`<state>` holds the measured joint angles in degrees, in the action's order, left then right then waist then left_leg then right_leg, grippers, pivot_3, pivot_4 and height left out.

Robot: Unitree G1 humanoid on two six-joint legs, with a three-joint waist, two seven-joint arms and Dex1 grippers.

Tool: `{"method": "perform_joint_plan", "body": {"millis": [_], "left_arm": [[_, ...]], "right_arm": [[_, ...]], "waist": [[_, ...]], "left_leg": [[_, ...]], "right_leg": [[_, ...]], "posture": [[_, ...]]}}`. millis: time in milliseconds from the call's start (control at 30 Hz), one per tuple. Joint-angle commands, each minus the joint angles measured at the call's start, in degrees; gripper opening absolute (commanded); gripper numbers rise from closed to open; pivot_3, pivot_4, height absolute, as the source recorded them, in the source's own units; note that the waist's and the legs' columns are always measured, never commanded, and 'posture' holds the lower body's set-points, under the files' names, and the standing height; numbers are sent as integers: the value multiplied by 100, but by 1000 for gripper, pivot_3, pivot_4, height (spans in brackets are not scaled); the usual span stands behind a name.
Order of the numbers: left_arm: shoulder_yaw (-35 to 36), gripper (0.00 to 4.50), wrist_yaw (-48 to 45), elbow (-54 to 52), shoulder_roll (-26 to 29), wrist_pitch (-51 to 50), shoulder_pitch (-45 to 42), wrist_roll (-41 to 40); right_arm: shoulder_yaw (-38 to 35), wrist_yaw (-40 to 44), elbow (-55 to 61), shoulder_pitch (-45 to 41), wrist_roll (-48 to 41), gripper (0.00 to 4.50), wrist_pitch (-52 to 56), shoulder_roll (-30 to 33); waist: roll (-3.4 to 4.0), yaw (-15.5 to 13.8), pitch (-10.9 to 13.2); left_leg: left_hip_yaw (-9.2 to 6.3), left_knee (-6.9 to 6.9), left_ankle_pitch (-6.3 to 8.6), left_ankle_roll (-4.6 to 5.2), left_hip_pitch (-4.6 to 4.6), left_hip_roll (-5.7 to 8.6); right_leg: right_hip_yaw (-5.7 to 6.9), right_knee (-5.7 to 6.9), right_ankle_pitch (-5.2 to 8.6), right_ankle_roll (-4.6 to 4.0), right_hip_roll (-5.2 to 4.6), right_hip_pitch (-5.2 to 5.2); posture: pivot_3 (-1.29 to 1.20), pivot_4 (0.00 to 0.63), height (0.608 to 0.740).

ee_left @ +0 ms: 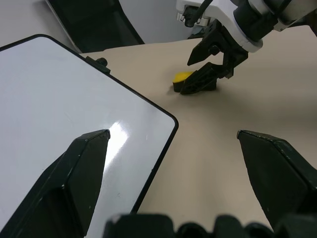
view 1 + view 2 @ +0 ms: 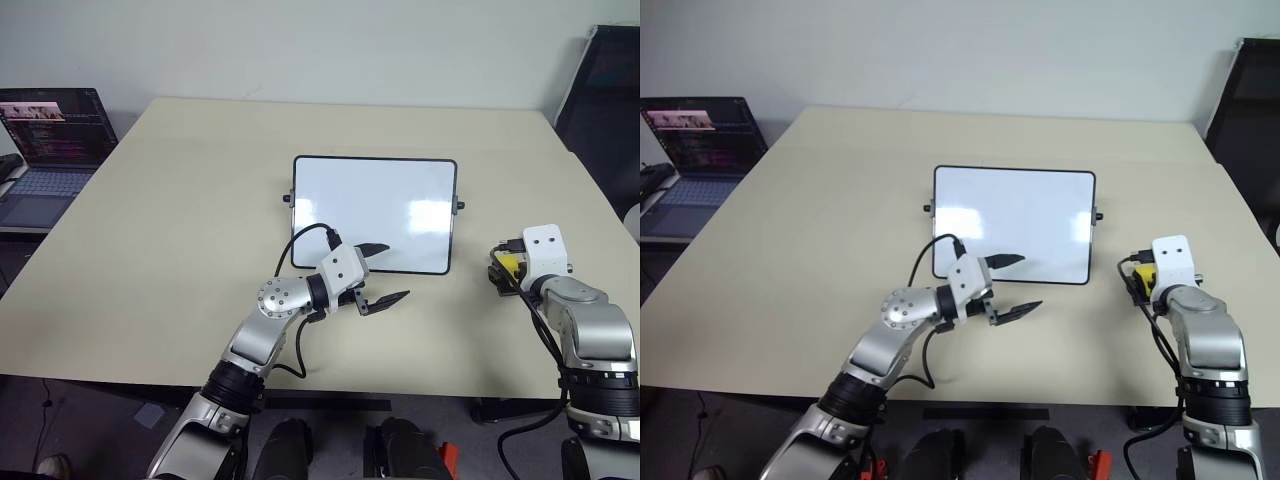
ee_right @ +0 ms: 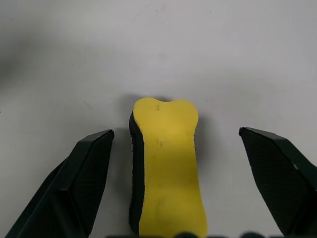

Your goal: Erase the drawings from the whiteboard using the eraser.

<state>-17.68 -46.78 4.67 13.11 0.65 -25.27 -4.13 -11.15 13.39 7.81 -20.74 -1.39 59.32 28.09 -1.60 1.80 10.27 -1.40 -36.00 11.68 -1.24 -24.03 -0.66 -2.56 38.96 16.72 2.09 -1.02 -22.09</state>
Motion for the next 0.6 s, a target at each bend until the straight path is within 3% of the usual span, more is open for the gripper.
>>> {"method": "perform_joint_plan", "body": {"millis": [33, 133, 300, 600], "left_arm": [[61, 4500, 72, -161, -11, 131, -107, -7], [279, 4500, 264, -262, 67, 43, -151, -10], [1318, 4500, 1120, -475, 327, -463, -238, -223], [2445, 4500, 2477, -906, 641, -925, 382, 17]], "right_arm": [[-155, -104, 65, -130, 0, 4482, -43, 78], [-228, -150, 229, -235, -56, 4482, 96, 53], [-570, -450, 693, -419, -62, 4482, 245, -100], [-1366, -1256, 974, 186, -18, 4482, -1822, -752]], "waist": [[0, 0, 0], [0, 2, 0], [1, 13, 0], [0, -10, 0]], "left_leg": [[0, 0, 0, 0, 0, 0], [0, 0, 0, 0, 0, 0], [-3, 0, 0, 0, 1, -4], [-5, 2, 1, -1, -5, 0]], "right_leg": [[0, 0, 0, 0, 0, 0], [0, 0, 0, 0, 0, 0], [0, 4, 0, 0, 4, -2], [4, -2, 0, 3, -5, -1]], "posture": [[0, 150, 740], [0, 150, 740], [0, 150, 740], [0, 150, 740]]}}
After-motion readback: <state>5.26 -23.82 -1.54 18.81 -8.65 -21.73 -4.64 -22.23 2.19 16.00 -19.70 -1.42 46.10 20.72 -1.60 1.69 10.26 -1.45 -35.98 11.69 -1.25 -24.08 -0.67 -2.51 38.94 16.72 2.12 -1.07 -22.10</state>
